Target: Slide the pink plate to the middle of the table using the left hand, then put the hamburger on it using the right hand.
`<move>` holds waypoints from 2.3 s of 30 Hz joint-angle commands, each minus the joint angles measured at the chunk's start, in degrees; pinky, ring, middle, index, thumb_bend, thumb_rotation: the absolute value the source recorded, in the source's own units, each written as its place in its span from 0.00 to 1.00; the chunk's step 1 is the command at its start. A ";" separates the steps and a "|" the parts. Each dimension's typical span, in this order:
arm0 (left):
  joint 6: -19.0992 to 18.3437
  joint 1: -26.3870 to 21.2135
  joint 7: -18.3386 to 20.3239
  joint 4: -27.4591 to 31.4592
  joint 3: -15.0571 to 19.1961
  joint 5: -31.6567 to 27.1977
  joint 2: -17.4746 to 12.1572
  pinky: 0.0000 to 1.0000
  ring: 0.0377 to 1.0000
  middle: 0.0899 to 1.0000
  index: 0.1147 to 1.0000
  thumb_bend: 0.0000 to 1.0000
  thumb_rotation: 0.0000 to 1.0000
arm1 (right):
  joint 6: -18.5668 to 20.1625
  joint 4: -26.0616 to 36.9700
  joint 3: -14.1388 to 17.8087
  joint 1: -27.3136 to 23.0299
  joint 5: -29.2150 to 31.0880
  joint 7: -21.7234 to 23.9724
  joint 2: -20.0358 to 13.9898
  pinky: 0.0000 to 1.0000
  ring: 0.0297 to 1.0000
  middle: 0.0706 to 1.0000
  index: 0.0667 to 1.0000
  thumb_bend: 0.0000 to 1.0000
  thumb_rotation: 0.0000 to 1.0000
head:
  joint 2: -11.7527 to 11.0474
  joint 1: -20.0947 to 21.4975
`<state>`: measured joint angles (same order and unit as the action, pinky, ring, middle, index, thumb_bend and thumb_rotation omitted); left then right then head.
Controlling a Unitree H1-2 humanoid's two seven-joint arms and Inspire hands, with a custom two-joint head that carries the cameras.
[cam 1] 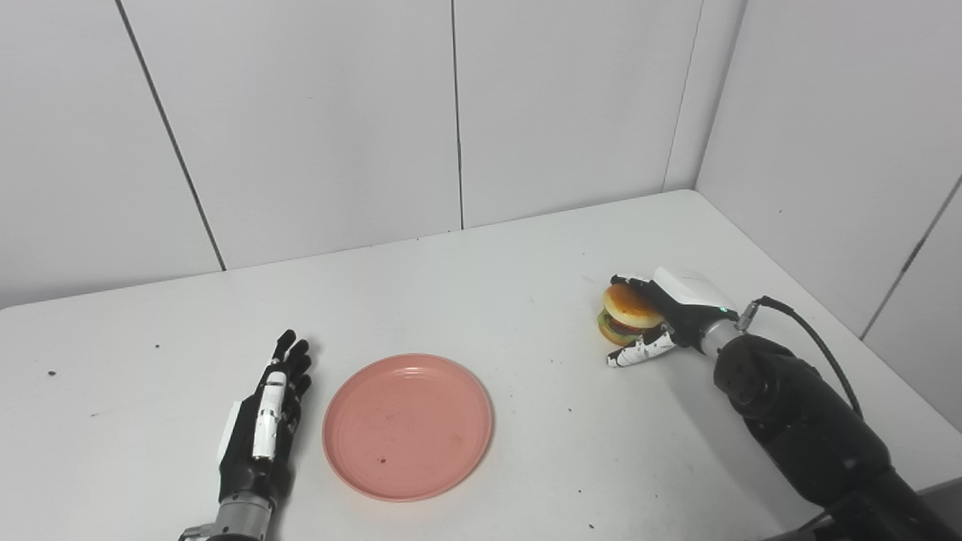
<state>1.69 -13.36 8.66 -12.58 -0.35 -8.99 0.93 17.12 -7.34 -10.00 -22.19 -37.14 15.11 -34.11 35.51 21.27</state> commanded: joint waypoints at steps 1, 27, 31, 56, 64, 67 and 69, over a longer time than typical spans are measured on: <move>0.44 2.00 0.69 -1.59 -0.02 -0.52 -0.12 1.00 0.99 0.97 0.94 0.26 1.00 | -0.47 0.36 -0.13 -2.22 -0.93 -0.37 -1.42 0.65 0.77 0.81 0.83 0.74 0.19 | 0.01 -0.11; -1.25 2.62 -0.39 0.21 -0.39 0.49 0.78 1.00 0.98 0.96 0.93 0.26 1.00 | -8.37 1.24 2.63 -0.92 -1.24 -16.58 1.21 0.25 0.33 0.44 0.55 0.54 0.00 | 0.73 -2.04; -0.67 2.71 -0.52 0.13 -0.65 0.68 1.10 1.00 0.97 0.95 0.93 0.27 1.00 | -6.80 6.11 3.26 -0.78 -0.10 -14.12 2.73 0.24 0.31 0.44 0.55 0.54 0.00 | 1.13 -2.95; -1.13 3.31 -4.18 1.91 -3.31 4.16 5.52 0.99 0.97 0.95 0.93 0.23 1.00 | -15.67 8.74 -6.57 -6.06 3.77 -4.90 13.87 0.25 0.33 0.44 0.56 0.54 0.00 | 2.57 -20.28; -0.15 3.35 -5.51 1.44 -4.20 5.57 7.03 0.96 0.95 0.94 0.92 0.20 1.00 | -18.80 6.97 -10.47 -7.59 4.04 -2.81 16.43 0.25 0.31 0.44 0.53 0.54 0.00 | 2.70 -22.12; -0.39 3.58 -6.67 1.71 -4.50 6.73 7.48 0.94 0.94 0.92 0.90 0.19 1.00 | -19.05 6.17 -12.29 -8.16 2.12 -1.97 16.72 0.20 0.25 0.43 0.54 0.55 0.00 | 2.70 -22.11; 0.05 3.55 -6.90 1.38 -4.59 6.95 7.54 0.94 0.94 0.92 0.90 0.19 1.00 | -19.20 5.36 -13.33 -8.43 0.89 -1.84 16.86 0.19 0.24 0.43 0.54 0.55 0.00 | 2.75 -21.94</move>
<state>1.27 -11.04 2.35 -10.39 -4.72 -2.31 7.89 0.24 -2.48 -23.51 -27.35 -35.24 13.67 -17.09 38.32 -0.62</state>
